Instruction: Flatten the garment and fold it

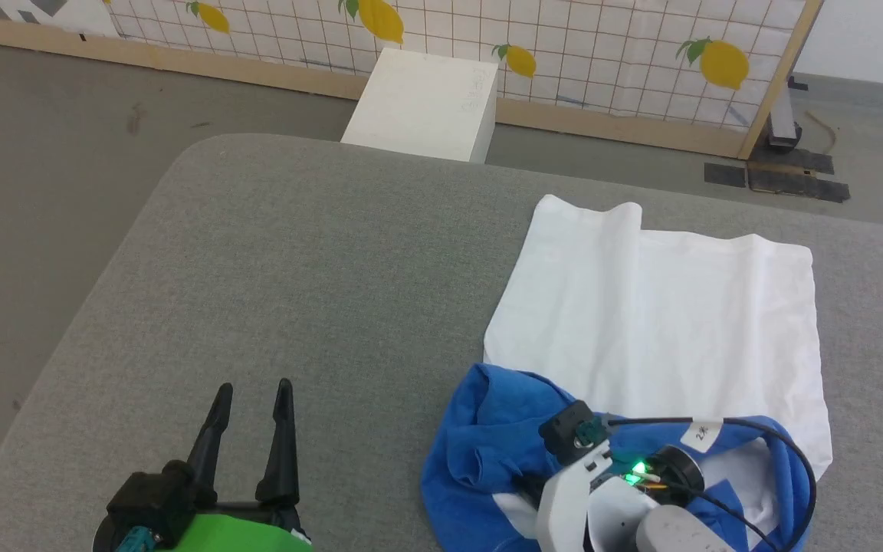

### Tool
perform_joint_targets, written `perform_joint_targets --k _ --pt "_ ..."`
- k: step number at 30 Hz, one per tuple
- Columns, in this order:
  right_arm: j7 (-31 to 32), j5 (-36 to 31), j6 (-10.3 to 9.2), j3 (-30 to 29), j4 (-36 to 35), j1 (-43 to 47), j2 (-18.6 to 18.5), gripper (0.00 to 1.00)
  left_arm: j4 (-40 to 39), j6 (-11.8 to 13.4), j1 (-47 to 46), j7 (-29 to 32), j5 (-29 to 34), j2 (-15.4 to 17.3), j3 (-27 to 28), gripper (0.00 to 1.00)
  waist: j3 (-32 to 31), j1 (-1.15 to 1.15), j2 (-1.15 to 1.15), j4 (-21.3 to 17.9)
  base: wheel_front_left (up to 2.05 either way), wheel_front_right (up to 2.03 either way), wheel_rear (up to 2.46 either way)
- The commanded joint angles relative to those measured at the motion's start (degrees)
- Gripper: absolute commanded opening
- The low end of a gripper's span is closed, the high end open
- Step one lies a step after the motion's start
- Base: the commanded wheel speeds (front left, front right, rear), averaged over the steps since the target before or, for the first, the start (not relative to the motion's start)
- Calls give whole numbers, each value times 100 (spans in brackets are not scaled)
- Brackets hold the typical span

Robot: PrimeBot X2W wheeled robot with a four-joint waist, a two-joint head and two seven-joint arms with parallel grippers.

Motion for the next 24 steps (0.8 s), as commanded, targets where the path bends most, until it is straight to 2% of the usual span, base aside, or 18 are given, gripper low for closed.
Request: perform_joint_targets --k 1,6,7,8,9,10,17,24 --pt "-73 -89 -8 -10 190 -42 39 0 6 16 83 -3 -18 -7 -2 100 -6 0 0 -14 0 0 0" --pt "-186 -188 -8 -61 759 -201 149 0 2 29 69 6 -29 -4 -30 100 -20 0 0 -57 0 0 0" --pt "-210 -196 -8 -53 859 -238 172 16 4 34 72 8 -32 -2 -34 100 -26 0 0 -74 0 0 0" --pt "-235 -196 -8 -38 925 -270 190 41 7 40 77 8 -34 -1 -34 100 -34 0 0 -93 0 0 0" --pt "-293 -159 -8 -33 973 -307 213 75 9 49 87 9 -39 1 -32 100 -46 0 0 -119 0 0 0" --pt "-340 -79 -8 -46 1000 -336 233 100 11 57 98 10 -42 4 -32 100 -60 0 0 -142 0 0 0" --pt "-396 548 -8 -310 584 -487 270 100 -32 98 150 38 -72 36 -19 100 -136 0 0 -359 0 0 0" --pt "-306 667 -8 -1146 -708 -102 -81 100 -140 126 173 77 -78 84 -28 100 -105 0 0 -677 0 0 0"
